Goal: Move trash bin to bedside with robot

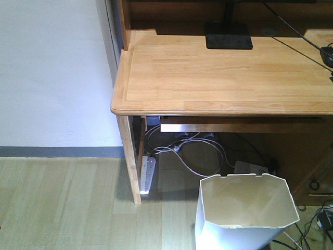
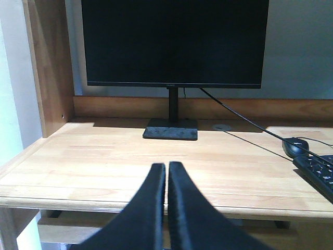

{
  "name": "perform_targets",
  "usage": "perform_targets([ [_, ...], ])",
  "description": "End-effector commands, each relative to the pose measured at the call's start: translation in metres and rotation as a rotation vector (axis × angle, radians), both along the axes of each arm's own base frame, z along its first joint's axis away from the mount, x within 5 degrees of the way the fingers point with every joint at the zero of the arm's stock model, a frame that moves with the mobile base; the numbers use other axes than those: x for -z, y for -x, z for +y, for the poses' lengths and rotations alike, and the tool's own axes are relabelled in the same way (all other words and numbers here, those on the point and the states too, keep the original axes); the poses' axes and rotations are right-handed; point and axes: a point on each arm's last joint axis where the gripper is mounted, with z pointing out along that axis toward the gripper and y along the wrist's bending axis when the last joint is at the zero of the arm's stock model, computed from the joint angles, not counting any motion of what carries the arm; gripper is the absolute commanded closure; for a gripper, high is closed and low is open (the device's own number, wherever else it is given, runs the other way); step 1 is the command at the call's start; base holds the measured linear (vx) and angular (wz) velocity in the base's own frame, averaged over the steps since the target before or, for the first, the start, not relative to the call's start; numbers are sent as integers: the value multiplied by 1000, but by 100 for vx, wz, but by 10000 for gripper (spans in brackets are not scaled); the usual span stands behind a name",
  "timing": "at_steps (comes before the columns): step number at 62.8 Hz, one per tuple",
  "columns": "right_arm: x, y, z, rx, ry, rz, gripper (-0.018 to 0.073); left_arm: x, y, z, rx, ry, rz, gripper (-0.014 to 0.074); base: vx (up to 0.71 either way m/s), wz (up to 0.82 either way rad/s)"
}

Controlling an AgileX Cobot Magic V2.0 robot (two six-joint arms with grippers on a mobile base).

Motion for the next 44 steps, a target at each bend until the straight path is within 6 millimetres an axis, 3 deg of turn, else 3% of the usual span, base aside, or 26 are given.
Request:
perform_targets([
  [1, -1, 0, 0, 1, 19, -63, 570, 3, -1, -1, 16, 8, -55, 602, 0, 0],
  [44, -1, 0, 0, 1, 19, -63, 570, 3, -1, -1, 16, 8, -54, 602, 0, 0],
])
